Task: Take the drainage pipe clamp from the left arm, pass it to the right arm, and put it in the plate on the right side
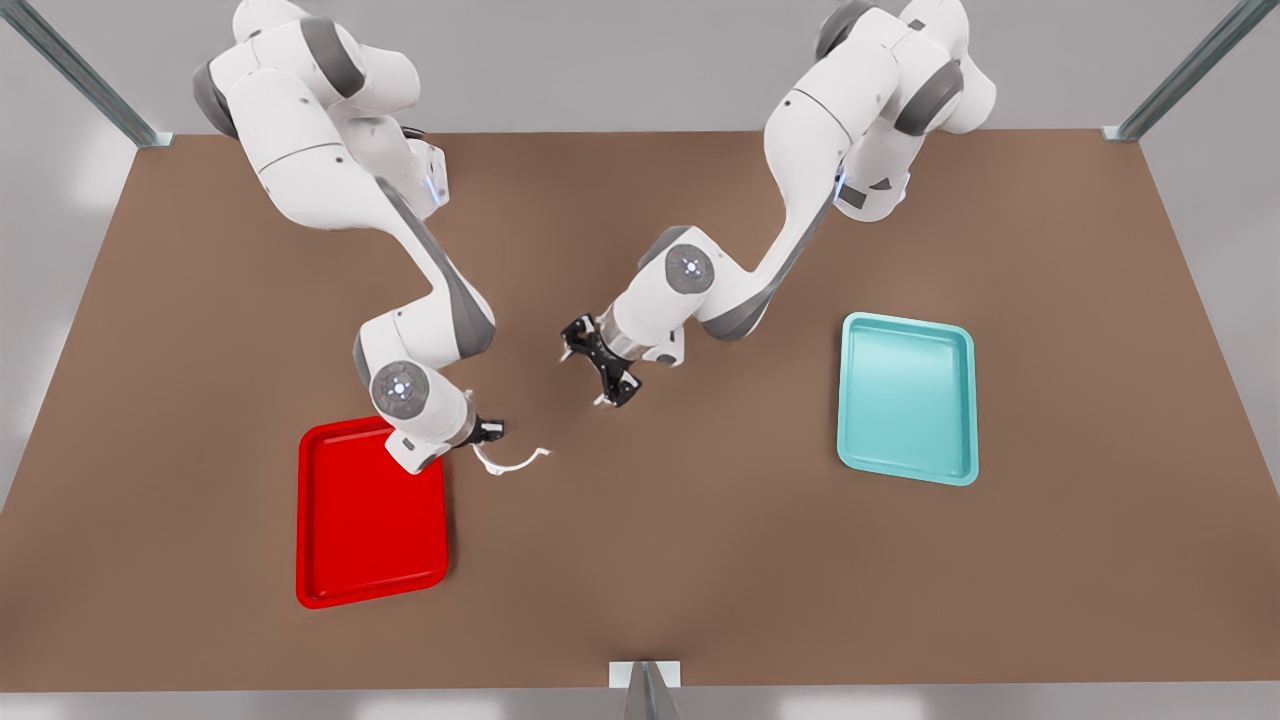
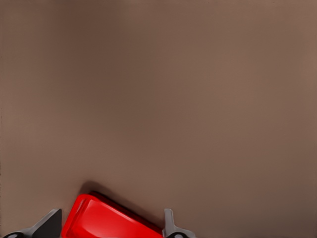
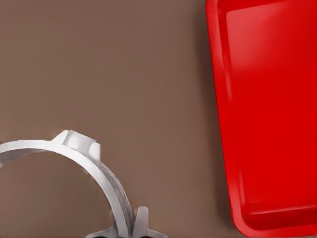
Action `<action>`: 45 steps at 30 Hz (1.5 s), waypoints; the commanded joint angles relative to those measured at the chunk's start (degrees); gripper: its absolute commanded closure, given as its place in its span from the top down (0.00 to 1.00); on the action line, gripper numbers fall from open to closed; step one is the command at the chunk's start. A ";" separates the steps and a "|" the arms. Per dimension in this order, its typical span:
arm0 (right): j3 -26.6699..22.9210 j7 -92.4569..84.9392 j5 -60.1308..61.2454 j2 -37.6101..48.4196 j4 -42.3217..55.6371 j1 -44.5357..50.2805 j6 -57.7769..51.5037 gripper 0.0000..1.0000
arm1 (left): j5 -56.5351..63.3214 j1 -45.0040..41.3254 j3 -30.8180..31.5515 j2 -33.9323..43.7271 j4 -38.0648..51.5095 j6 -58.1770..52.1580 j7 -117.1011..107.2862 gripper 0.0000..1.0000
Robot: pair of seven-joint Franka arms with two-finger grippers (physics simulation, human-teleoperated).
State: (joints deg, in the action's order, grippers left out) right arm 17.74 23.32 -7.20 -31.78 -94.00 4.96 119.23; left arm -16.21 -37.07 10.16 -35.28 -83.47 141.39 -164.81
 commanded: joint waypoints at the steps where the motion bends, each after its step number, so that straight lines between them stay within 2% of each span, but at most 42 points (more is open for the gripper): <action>1: 0.01 -6.26 -3.61 -0.83 -0.40 -2.31 -0.13 0.21 | -0.93 5.16 1.80 1.53 -1.17 -11.55 20.37 1.00; 5: 0.01 -15.23 -6.25 -2.76 -4.44 -9.00 5.14 0.21 | -3.48 27.40 1.45 5.39 1.02 -36.62 71.98 1.00; 7: 0.10 -18.47 -6.42 -3.20 -5.49 -11.10 5.23 0.21 | 5.37 34.52 1.44 5.39 3.05 -40.48 97.78 1.00; 8: 0.10 -19.97 -6.42 -3.73 -5.58 -12.16 5.49 0.21 | 9.53 37.32 1.36 4.87 4.72 -46.46 113.86 1.00; 10: 0.10 -22.17 -6.42 -4.17 -5.41 -13.57 6.98 0.21 | 9.62 44.98 1.53 6.27 7.70 -52.88 144.83 1.00; 11: 0.19 -24.28 -6.42 -4.61 -5.41 -15.06 7.34 0.21 | 9.44 46.13 -1.35 12.14 6.92 -53.06 162.39 1.00; 12: 0.28 -26.12 -6.25 -5.05 -5.41 -16.20 7.42 0.21 | 9.53 38.50 -10.05 17.95 4.81 -52.89 166.48 1.00; 14: 0.72 -32.70 -6.07 -5.31 -5.23 -18.83 7.25 0.21 | 13.66 35.32 -11.56 24.02 4.10 -53.15 166.47 1.00; 16: 0.72 -38.25 -3.96 -5.49 -5.23 -20.51 7.25 0.21 | 14.62 34.26 -12.00 27.01 2.00 -52.89 174.02 1.00; 17: 0.72 -39.05 -3.96 -5.67 -5.06 -20.69 7.34 0.21 | 15.15 33.21 -12.00 25.96 2.26 -52.71 173.34 1.00; 18: 0.72 -39.93 -3.87 -5.75 -4.97 -21.22 7.34 0.37 | 15.33 33.12 -12.00 24.73 3.40 -52.71 167.89 1.00; 19: 0.72 -39.84 -3.70 -6.10 -4.62 -21.22 7.42 0.69 | 15.24 33.03 -11.91 23.85 3.66 -52.71 164.98 1.00; 20: 0.72 -39.84 -2.29 -6.19 -4.35 -21.22 7.34 0.90 | 15.42 32.86 -11.83 21.75 4.45 -52.62 164.63 1.00; 23: 0.72 -39.66 -2.29 -6.19 -3.91 -21.13 7.07 0.92 | 15.33 32.94 -11.83 19.37 5.42 -52.80 164.72 1.00; 26: 1.07 -38.61 1.13 -4.88 -1.02 -20.34 4.01 0.98 | 15.42 32.86 -11.83 18.58 6.65 -52.62 164.98 1.00; 28: 3.26 -36.50 0.17 -4.61 12.86 -20.25 -10.84 0.98 | 15.50 32.68 -11.74 15.77 9.55 -51.75 164.72 1.00; 31: 6.25 -36.24 -2.47 4.25 17.09 -19.99 -17.26 1.00 | 15.42 32.59 -11.83 15.50 9.99 -50.77 164.72 1.00; 33: 6.43 -32.81 -7.12 6.02 25.53 -16.21 -27.72 1.00 | 15.24 32.59 -11.83 15.77 9.99 -51.30 164.72 1.00; 34: 6.52 -31.76 -7.39 7.60 26.15 -16.12 -31.33 1.00 | 15.15 32.50 -11.74 15.77 9.91 -51.66 164.72 1.00; 38: 8.80 -25.33 -5.02 9.80 25.62 -16.91 -33.09 1.00 | 15.15 32.42 -11.65 15.77 9.91 -52.27 164.72 1.00; 39: 8.72 -24.63 -3.70 12.70 25.27 -17.08 -35.64 1.00 | 15.15 32.42 -11.74 15.77 9.91 -52.36 164.72 1.00; 40: 2.51 -24.20 -3.35 13.49 24.92 -12.19 -35.99 1.00 | 15.15 32.42 -11.74 15.68 9.91 -52.45 164.72 1.00; 41: -13.03 -24.19 1.19 17.44 20.71 -0.33 -35.03 1.00 | 15.15 32.33 -11.65 15.68 9.90 -52.45 164.72 1.00; 42: -16.51 -24.20 3.24 18.94 18.25 1.64 -33.19 1.00 | 15.15 32.33 -11.65 15.68 9.91 -52.45 164.72 1.00; 45: -16.07 -24.02 4.83 21.58 9.36 -2.14 -25.71 1.00 | 15.15 32.33 -11.65 15.68 9.91 -52.45 164.72 1.00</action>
State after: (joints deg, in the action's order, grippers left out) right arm 2.14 -2.65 -5.18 -10.75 -82.75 3.10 91.28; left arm -1.09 -4.75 -1.50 -19.67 -73.56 89.23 -17.74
